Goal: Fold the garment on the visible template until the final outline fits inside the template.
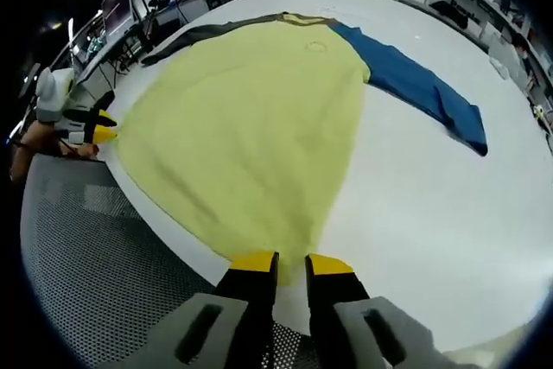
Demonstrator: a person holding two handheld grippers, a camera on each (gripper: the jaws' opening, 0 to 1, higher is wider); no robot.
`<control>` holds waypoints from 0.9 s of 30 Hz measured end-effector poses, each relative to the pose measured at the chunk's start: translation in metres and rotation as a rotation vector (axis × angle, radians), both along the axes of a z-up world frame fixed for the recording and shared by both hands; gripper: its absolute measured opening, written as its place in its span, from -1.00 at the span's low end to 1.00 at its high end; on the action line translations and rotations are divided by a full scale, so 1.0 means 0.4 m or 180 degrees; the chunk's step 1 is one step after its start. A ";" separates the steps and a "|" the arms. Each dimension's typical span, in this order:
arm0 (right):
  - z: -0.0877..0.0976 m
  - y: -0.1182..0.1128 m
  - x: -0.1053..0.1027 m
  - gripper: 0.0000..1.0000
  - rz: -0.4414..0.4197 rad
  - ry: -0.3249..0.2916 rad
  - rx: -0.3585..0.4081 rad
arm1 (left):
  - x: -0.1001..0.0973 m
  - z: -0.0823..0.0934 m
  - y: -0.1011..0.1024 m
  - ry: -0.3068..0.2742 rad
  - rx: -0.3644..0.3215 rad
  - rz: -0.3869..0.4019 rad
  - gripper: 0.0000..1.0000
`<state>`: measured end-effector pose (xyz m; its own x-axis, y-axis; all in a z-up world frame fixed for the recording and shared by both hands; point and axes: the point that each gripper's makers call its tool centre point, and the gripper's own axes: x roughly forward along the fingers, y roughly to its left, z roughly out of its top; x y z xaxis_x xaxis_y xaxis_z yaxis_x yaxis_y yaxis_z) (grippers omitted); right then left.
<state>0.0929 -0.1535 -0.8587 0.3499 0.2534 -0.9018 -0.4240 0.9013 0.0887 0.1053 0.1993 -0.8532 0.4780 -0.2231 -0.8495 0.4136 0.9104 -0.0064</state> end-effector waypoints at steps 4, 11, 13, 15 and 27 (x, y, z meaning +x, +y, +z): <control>0.022 0.008 0.021 -0.42 0.0013 -0.0136 0.0104 | 0.029 0.027 0.002 -0.0249 -0.0076 0.0146 -0.16; 0.073 0.027 0.073 0.33 -0.0116 -0.0501 0.0376 | 0.057 0.068 -0.003 -0.0495 -0.0256 0.0293 0.59; 0.082 0.028 0.083 0.45 -0.0143 -0.0568 0.0416 | 0.067 0.082 -0.022 -0.0535 -0.0457 0.0340 0.67; 0.092 0.027 0.094 0.57 -0.0153 -0.0631 0.0455 | 0.077 0.097 -0.030 -0.0630 -0.0535 0.0340 0.76; 0.159 -0.019 0.187 0.98 -0.0395 -0.1116 0.0630 | 0.106 0.147 -0.045 -0.0951 -0.0590 0.0317 0.98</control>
